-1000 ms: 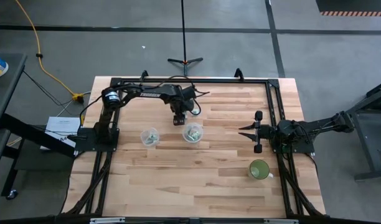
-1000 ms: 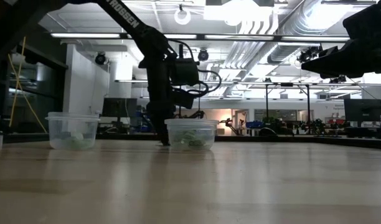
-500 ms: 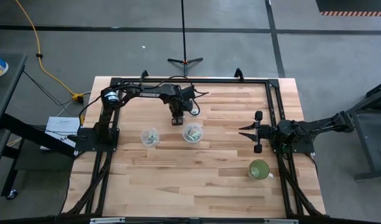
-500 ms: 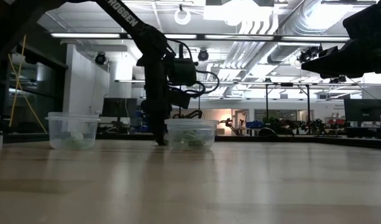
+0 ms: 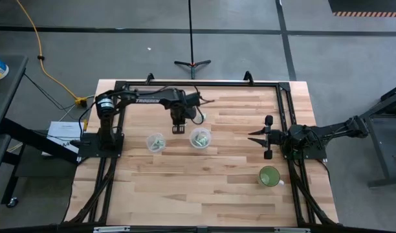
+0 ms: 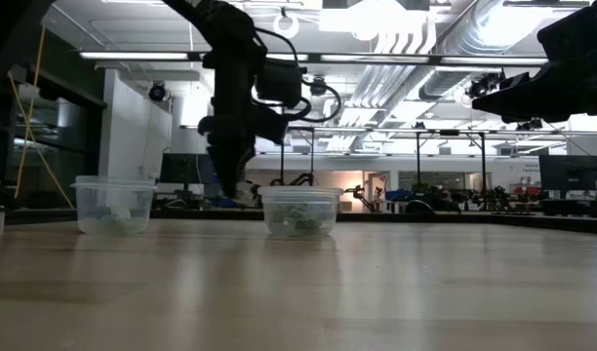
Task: Pick and place Stevia / Truvia into bins
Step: Put the white stevia packet into the left transparent container
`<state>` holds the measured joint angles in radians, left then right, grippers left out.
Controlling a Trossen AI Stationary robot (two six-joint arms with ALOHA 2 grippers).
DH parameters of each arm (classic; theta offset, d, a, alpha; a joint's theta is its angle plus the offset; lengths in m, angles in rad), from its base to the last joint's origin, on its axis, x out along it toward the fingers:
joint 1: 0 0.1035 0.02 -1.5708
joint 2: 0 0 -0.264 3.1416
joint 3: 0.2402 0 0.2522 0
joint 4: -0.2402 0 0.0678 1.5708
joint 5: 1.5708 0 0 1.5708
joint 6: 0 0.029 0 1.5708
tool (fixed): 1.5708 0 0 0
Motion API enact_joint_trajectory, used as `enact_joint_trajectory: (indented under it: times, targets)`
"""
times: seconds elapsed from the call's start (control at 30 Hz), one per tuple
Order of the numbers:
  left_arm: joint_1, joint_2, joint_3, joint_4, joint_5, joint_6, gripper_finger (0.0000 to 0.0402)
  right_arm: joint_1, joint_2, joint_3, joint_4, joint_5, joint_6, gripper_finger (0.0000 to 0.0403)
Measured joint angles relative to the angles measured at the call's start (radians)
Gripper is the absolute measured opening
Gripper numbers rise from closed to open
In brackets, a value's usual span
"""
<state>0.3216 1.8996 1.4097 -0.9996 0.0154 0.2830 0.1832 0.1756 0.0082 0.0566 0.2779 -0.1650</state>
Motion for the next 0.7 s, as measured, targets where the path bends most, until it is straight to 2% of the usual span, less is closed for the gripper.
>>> enact_joint_trajectory:
  times: [0.17, 0.27, 0.33, 0.5, 0.6, 0.7]
  targets:
    - [-0.066, 0.0, 0.0, -0.092, -0.007, -0.016, 0.0049, 0.0, 0.0, 0.0, 0.0, 0.0, 0.0, 0.0071]
    - [-0.099, 0.0, 0.0, -0.093, -0.021, -0.062, 0.0053, 0.0, 0.0, 0.0, 0.001, 0.0, 0.0, 0.0071]
    - [-0.116, 0.0, 0.0, -0.098, -0.045, -0.103, 0.0079, 0.0, 0.0, 0.0, 0.002, 0.0, 0.0, 0.0071]
    - [-0.148, 0.0, 0.0, -0.102, -0.11, -0.157, 0.0188, 0.0, 0.0, 0.0, 0.003, 0.0, 0.0, 0.0071]
    - [-0.156, 0.0, 0.0, -0.102, -0.121, -0.158, 0.0249, 0.0, 0.0, 0.0, 0.003, 0.0, 0.0, 0.0071]
    - [-0.152, 0.0, 0.0, -0.099, -0.129, -0.177, 0.0292, 0.0, 0.0, 0.0, 0.004, 0.0, 0.0, 0.0071]
